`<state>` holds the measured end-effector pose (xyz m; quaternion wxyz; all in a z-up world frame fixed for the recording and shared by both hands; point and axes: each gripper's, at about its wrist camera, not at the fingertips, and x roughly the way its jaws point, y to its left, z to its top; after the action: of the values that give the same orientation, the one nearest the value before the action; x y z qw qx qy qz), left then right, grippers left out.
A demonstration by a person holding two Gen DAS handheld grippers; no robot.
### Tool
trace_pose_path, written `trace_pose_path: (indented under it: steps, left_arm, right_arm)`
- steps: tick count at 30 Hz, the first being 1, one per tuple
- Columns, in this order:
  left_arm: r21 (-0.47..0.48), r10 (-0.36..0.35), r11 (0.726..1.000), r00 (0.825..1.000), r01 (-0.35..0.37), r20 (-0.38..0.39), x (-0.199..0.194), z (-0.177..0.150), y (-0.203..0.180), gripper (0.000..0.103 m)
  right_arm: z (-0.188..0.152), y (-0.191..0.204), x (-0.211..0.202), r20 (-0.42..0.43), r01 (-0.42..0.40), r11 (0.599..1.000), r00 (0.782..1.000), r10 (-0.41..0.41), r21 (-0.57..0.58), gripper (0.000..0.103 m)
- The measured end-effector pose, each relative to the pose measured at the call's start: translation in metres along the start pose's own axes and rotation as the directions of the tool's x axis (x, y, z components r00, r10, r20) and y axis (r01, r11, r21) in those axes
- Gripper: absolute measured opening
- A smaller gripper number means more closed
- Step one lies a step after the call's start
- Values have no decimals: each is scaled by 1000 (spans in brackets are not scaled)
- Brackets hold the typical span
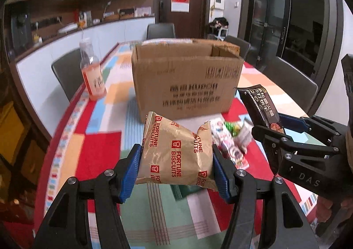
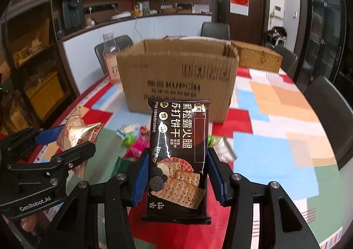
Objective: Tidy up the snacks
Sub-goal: 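Carry both packs over the cardboard box and release them inside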
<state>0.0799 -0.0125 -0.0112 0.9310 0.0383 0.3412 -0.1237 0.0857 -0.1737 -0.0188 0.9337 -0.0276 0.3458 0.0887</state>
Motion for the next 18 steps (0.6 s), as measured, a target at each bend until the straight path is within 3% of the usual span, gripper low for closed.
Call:
trace_pose_path:
  steps: [10, 18]
  left_arm:
    - [42, 25, 999, 990, -31, 137, -9, 51, -3, 60]
    - [44, 26, 998, 984, -35, 174, 2, 89, 1, 60]
  right_arm:
    - [38, -15, -13, 97, -16, 1000, 995, 15, 11, 50]
    - [75, -27, -8, 152, -37, 999, 988, 32, 28, 50]
